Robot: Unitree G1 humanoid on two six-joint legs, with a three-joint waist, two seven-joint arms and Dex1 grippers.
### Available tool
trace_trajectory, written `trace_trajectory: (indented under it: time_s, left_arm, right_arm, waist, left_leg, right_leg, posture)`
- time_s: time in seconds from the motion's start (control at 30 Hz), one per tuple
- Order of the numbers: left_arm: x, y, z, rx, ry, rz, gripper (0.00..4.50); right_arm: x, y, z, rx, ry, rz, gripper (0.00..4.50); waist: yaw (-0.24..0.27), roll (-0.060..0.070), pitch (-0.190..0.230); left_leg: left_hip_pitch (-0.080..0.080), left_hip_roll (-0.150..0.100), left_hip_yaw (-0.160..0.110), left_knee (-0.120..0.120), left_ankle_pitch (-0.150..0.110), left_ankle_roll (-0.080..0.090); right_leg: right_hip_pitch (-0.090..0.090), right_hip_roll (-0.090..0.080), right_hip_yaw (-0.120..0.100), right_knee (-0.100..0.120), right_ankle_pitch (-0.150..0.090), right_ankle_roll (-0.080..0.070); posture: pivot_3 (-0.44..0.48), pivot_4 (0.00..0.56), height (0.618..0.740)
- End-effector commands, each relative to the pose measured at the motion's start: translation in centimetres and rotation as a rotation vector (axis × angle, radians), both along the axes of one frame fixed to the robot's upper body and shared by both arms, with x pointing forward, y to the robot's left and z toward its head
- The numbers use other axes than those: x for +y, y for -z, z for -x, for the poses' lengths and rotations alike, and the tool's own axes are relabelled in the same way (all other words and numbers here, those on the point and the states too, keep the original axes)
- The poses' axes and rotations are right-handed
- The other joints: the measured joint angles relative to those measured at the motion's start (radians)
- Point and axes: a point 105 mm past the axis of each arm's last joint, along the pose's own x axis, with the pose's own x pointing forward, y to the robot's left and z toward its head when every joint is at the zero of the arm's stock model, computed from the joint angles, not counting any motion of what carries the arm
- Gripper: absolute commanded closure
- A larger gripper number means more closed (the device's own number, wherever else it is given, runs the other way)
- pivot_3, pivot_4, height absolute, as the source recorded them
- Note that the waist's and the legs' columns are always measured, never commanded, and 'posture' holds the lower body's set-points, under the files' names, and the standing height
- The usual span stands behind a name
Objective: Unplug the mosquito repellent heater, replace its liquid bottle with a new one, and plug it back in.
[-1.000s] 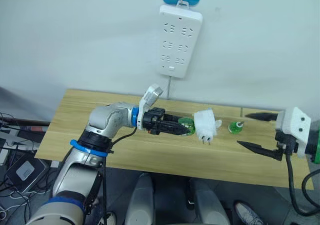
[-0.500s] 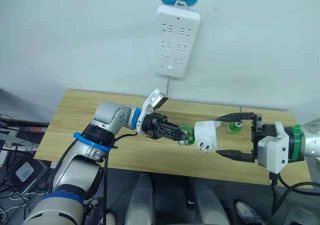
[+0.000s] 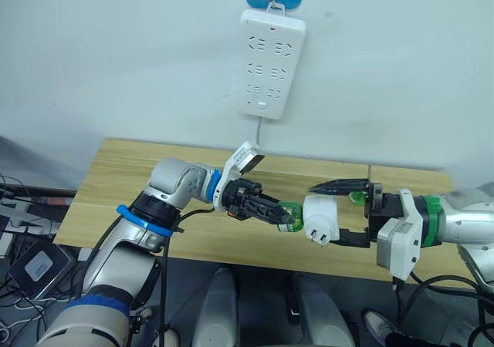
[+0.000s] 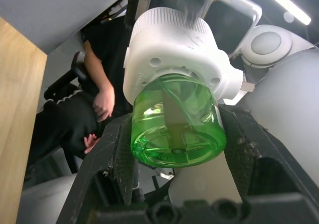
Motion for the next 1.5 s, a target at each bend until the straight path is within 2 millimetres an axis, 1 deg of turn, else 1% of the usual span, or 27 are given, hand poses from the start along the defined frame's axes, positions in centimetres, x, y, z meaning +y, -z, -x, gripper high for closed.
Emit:
trace_trajectory:
  time_s: [0.03, 0.2, 0.27, 0.33, 0.43, 0.47, 0.53, 0.57, 0.63, 0.7, 0.8, 0.83, 0.87, 0.9, 0.93, 1.03, 1.1, 1.13, 1.2, 1.27, 1.33, 1.4, 1.5]
  left_arm:
    - [-0.5, -0.1, 0.7, -0.003, 0.030, 0.020, 2.22]
    - [-0.4, -0.1, 0.3, -0.015, 0.002, 0.026, 2.22]
    - [-0.3, -0.4, -0.1, -0.008, -0.021, 0.033, 1.50]
    - [0.0, -0.8, -0.6, -0.014, -0.047, 0.045, 1.02]
    - [0.6, -2.0, -2.4, -0.029, -0.151, 0.077, 0.02]
    - [0.9, -2.3, -2.9, -0.046, -0.183, 0.087, 0.00]
    - [1.8, -2.8, -3.1, -0.148, -0.215, 0.101, 0.00]
    - [2.1, -2.8, -3.0, -0.239, -0.223, 0.095, 0.00]
    - [2.3, -2.2, -2.5, -0.481, -0.209, 0.079, 0.00]
    - [1.5, -1.9, -2.6, -0.779, -0.249, 0.118, 0.00]
    - [0.3, -2.1, -3.0, -1.123, -0.357, 0.214, 0.00]
    - [-0.1, -1.8, -2.8, -1.283, -0.359, 0.232, 0.00]
    - [-0.4, -1.4, -2.5, -1.395, -0.350, 0.250, 0.00]
    - [-0.9, -1.5, -2.1, -1.505, -0.366, 0.293, 0.00]
    - [-1.2, -1.6, -2.1, -1.571, -0.403, 0.318, 0.00]
    - [-1.8, -0.6, -2.6, -1.812, -0.426, 0.295, 0.00]
    - [-2.3, -0.1, -2.9, -1.898, -0.424, 0.278, 0.00]
    - [-2.6, -0.2, -3.0, -1.932, -0.431, 0.285, 0.00]
    - [-3.2, 0.5, -3.3, -1.982, -0.384, 0.249, 0.00]
    - [-3.6, 1.4, -3.3, -2.002, -0.326, 0.228, 0.00]
    - [-3.7, 2.0, -3.6, -2.009, -0.303, 0.197, 0.00]
    - [-4.1, 1.6, -4.1, -2.018, -0.335, 0.186, 0.00]
    - [-4.7, 2.0, -4.6, -2.024, -0.347, 0.158, 0.00]
  right_arm:
    - [0.8, -1.0, 0.9, -0.057, -0.062, -0.028, 1.51]
    - [0.7, -1.2, 0.6, -0.055, -0.052, -0.038, 1.51]
    - [0.6, -1.3, 0.4, -0.057, -0.041, -0.045, 1.51]
    - [0.5, -1.2, 0.3, -0.055, -0.027, -0.049, 1.51]
    - [-0.3, -0.6, 0.0, 0.008, 0.036, -0.071, 1.51]
    - [-0.6, -0.2, -0.1, 0.040, 0.065, -0.074, 1.51]
    - [-1.5, 0.8, -0.8, 0.167, 0.179, -0.118, 1.51]
    - [-2.2, 1.5, -1.3, 0.258, 0.263, -0.151, 1.51]
    - [-3.4, 2.5, -2.2, 0.453, 0.433, -0.243, 1.51]
    - [-4.0, 2.7, -3.0, 0.648, 0.569, -0.380, 1.51]
    - [-4.0, 2.4, -3.8, 0.880, 0.684, -0.576, 1.51]
    - [-4.0, 2.4, -4.1, 0.972, 0.734, -0.642, 1.51]
    - [-4.0, 2.5, -4.3, 1.037, 0.769, -0.675, 1.51]
    - [-4.0, 2.6, -4.6, 1.120, 0.811, -0.737, 1.51]
    - [-3.8, 2.8, -4.4, 1.176, 0.827, -0.733, 1.51]
    - [-3.5, 2.5, -4.6, 1.281, 0.870, -0.791, 1.51]
    - [-3.3, 2.2, -4.6, 1.333, 0.882, -0.826, 1.51]
    - [-3.3, 2.2, -4.6, 1.344, 0.893, -0.831, 1.51]
    - [-3.3, 2.3, -4.5, 1.362, 0.916, -0.825, 1.51]
    - [-3.0, 2.3, -4.4, 1.380, 0.924, -0.818, 1.51]
    - [-2.8, 2.3, -4.2, 1.389, 0.930, -0.805, 1.51]
    - [-2.3, 2.1, -4.0, 1.389, 0.926, -0.783, 1.51]
    - [-1.7, 2.0, -3.8, 1.396, 0.912, -0.766, 1.51]
  waist:
    - [0.000, 0.000, 0.000]
    - [0.001, 0.000, 0.000]
    - [0.001, 0.000, 0.000]
    - [0.001, 0.000, 0.000]
    - [0.003, 0.000, 0.000]
    - [0.004, 0.000, 0.000]
    - [0.004, 0.000, -0.001]
    - [0.004, 0.000, -0.001]
    - [0.005, 0.000, -0.001]
    - [0.005, 0.000, -0.002]
    - [0.011, 0.000, -0.002]
    - [0.011, -0.001, -0.002]
    - [0.011, -0.001, -0.002]
    - [0.011, -0.001, -0.002]
    - [0.012, -0.001, -0.003]
    - [0.012, -0.002, -0.003]
    - [0.010, -0.002, -0.003]
    - [0.010, -0.002, -0.003]
    - [0.010, -0.002, -0.003]
    - [0.010, -0.002, -0.003]
    - [0.009, -0.002, -0.003]
    - [0.008, -0.002, -0.003]
    - [0.008, -0.002, -0.003]
  left_leg:
    - [0.000, 0.000, 0.000, 0.000, 0.000, 0.000]
    - [0.000, 0.000, 0.000, 0.000, 0.000, 0.000]
    - [0.001, 0.000, 0.000, 0.000, 0.000, 0.000]
    - [0.001, 0.000, 0.000, 0.000, 0.000, 0.000]
    - [0.001, 0.000, 0.000, 0.000, 0.000, 0.000]
    - [0.001, 0.000, -0.001, 0.000, 0.000, 0.000]
    - [0.001, 0.000, -0.001, 0.000, 0.000, 0.000]
    - [0.001, 0.000, -0.001, 0.000, 0.000, 0.000]
    - [0.001, 0.000, -0.001, -0.001, 0.001, 0.000]
    - [0.002, 0.001, 0.001, -0.001, 0.002, -0.003]
    - [0.002, 0.002, 0.000, -0.002, 0.004, -0.003]
    - [0.001, 0.001, 0.001, -0.002, 0.003, 0.000]
    - [0.001, 0.001, 0.001, -0.001, 0.003, 0.001]
    - [0.001, 0.000, 0.002, -0.002, 0.004, 0.001]
    - [0.001, -0.001, 0.002, -0.002, 0.004, 0.002]
    - [0.001, -0.005, 0.004, -0.002, 0.005, 0.004]
    - [0.000, -0.006, 0.005, -0.002, 0.005, 0.005]
    - [0.000, -0.007, 0.004, -0.003, 0.005, 0.005]
    - [-0.001, -0.012, 0.004, -0.003, 0.006, 0.007]
    - [-0.004, -0.015, 0.004, -0.003, 0.006, 0.009]
    - [-0.005, -0.015, 0.004, -0.003, 0.006, 0.010]
    - [-0.005, -0.015, 0.003, -0.003, 0.006, 0.010]
    - [-0.005, -0.015, 0.002, -0.003, 0.006, 0.011]
  right_leg:
    - [0.000, 0.000, 0.000, 0.000, 0.000, 0.000]
    - [0.000, 0.000, 0.000, 0.000, 0.000, 0.000]
    - [0.000, 0.000, 0.000, 0.000, 0.000, 0.000]
    - [0.000, 0.000, 0.000, 0.001, 0.000, 0.000]
    - [0.000, 0.000, 0.000, 0.001, 0.000, 0.000]
    - [0.001, 0.000, -0.001, 0.001, 0.000, 0.000]
    - [0.001, 0.000, -0.001, 0.001, 0.000, 0.000]
    - [0.001, 0.000, -0.001, 0.001, 0.001, -0.001]
    - [0.001, -0.001, -0.001, 0.001, 0.003, -0.005]
    - [0.001, -0.007, 0.000, 0.001, 0.003, -0.005]
    - [0.001, -0.011, 0.000, 0.001, 0.003, -0.006]
    - [0.001, -0.011, 0.000, 0.000, 0.003, -0.006]
    - [0.001, -0.011, 0.000, 0.000, 0.003, -0.006]
    - [0.001, -0.012, 0.001, 0.000, 0.004, -0.006]
    - [0.001, -0.012, 0.001, 0.000, 0.004, -0.006]
    - [0.001, -0.013, 0.001, -0.001, 0.004, -0.006]
    - [0.000, -0.013, 0.002, -0.001, 0.002, -0.001]
    - [0.000, -0.012, 0.002, -0.001, 0.002, -0.001]
    - [0.000, -0.013, 0.001, -0.001, 0.001, 0.001]
    - [-0.001, -0.015, 0.001, -0.002, 0.001, 0.003]
    - [-0.001, -0.016, 0.001, -0.003, 0.002, 0.004]
    - [-0.001, -0.016, 0.000, -0.003, 0.002, 0.004]
    - [-0.001, -0.016, -0.001, -0.002, 0.002, 0.004]
  posture:
    - [0.121, 0.297, 0.740]
    - [0.126, 0.296, 0.740]
    - [0.127, 0.295, 0.740]
    - [0.130, 0.293, 0.740]
    - [0.133, 0.288, 0.740]
    - [0.132, 0.288, 0.740]
    - [0.135, 0.287, 0.740]
    - [0.138, 0.285, 0.740]
    - [0.142, 0.285, 0.740]
    - [0.157, 0.288, 0.740]
    - [0.164, 0.290, 0.740]
    - [0.167, 0.291, 0.740]
    - [0.171, 0.293, 0.740]
    - [0.171, 0.293, 0.740]
    - [0.167, 0.293, 0.740]
    - [0.161, 0.291, 0.740]
    - [0.159, 0.291, 0.740]
    - [0.159, 0.291, 0.740]
    - [0.161, 0.288, 0.740]
    - [0.161, 0.288, 0.740]
    - [0.161, 0.288, 0.740]
    - [0.165, 0.285, 0.740]
    - [0.165, 0.285, 0.740]
